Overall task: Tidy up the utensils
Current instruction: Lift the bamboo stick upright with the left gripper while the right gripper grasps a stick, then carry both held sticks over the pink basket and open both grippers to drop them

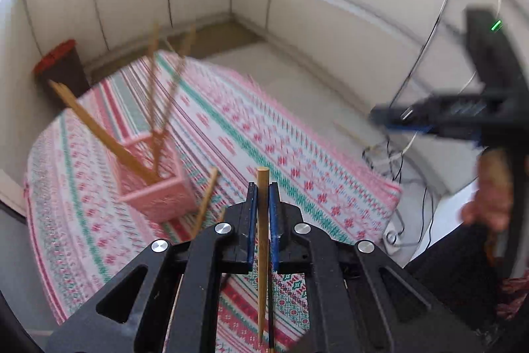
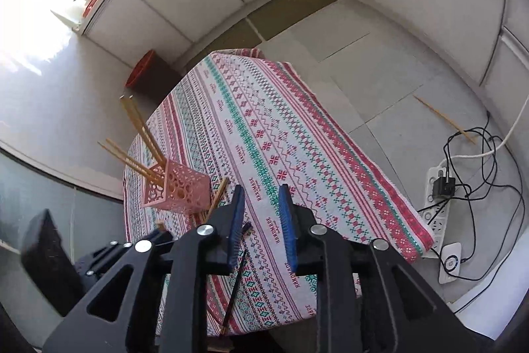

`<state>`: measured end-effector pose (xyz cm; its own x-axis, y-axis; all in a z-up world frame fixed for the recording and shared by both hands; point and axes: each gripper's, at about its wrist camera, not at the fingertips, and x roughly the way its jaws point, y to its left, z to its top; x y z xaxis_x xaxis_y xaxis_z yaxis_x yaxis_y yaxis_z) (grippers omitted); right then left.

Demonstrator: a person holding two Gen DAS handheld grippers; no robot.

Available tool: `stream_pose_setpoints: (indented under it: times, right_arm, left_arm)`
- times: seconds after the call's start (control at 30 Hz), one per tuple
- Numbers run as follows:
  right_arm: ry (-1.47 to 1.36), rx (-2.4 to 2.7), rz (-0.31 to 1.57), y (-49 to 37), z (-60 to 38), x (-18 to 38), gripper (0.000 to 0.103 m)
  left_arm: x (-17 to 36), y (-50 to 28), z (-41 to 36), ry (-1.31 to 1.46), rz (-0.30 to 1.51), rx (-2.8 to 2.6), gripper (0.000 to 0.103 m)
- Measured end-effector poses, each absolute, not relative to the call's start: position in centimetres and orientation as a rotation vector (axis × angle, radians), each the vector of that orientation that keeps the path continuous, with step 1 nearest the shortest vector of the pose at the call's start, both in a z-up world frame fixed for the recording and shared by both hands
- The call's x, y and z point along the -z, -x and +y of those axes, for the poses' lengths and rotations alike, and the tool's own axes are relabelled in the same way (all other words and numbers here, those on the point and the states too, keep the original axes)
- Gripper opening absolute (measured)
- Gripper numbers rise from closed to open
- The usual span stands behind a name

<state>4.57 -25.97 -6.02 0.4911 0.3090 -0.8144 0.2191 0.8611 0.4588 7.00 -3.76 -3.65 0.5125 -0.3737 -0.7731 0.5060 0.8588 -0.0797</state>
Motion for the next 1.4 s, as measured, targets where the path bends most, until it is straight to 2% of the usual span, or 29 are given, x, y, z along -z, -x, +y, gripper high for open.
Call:
stream_pose_setpoints:
  times: [0.13, 0.43, 0.67, 0.7, 0.77, 0.8, 0.83, 1.0, 1.17, 1.4]
  right_arm:
    - [-0.485, -0.1, 1.123, -5.1, -22.7, 6.8, 0.046]
    - [-0.439, -0.036, 1.397, -6.4, -19.1, 14.8, 0.047]
    - [-0.344, -0.057, 1.525, -6.6, -13.9, 19.0, 0.047]
    - [-0.326, -0.049, 1.536, -6.7, -13.1, 19.5, 0.045]
    - [-0.307, -0.033, 1.56, -7.0, -12.0, 20.6, 0.03]
    - [-0.287, -0.013, 1.574, -7.1, -11.4, 21.3, 0.016]
    - [-0.248, 0.014, 1.54, -7.1, -10.8, 21.2, 0.01]
    - [-0.297, 0.056, 1.466, -6.9, -10.7, 21.0, 0.004]
    - [-0.341, 0.008, 1.355, -6.6, -13.2, 16.1, 0.004]
    - [-0.312, -0.073, 1.07, -4.6, -15.2, 3.4, 0.004]
  left_arm:
    - [-1.0, -4.8, -1.3, -0.124, 0.754, 0.529, 0.006]
    - [-9.1, -1.5, 2.6, 0.004, 0.48, 0.496, 0.006]
    - [-12.2, -0.3, 5.3, 0.033, 0.4, 0.445, 0.006]
    - [-12.1, -0.3, 5.6, 0.035, 0.4, 0.437, 0.006]
    - [-11.9, -0.3, 6.1, 0.035, 0.403, 0.424, 0.006]
    - [-11.8, -0.3, 6.4, 0.035, 0.405, 0.416, 0.006]
    - [-11.7, -0.3, 6.7, 0.037, 0.407, 0.412, 0.006]
    - [-10.9, -1.0, 8.1, 0.057, 0.43, 0.379, 0.006]
    - [-10.8, -1.6, 9.0, 0.084, 0.44, 0.365, 0.006]
    - [-11.5, -2.1, 8.8, 0.099, 0.439, 0.346, 0.006]
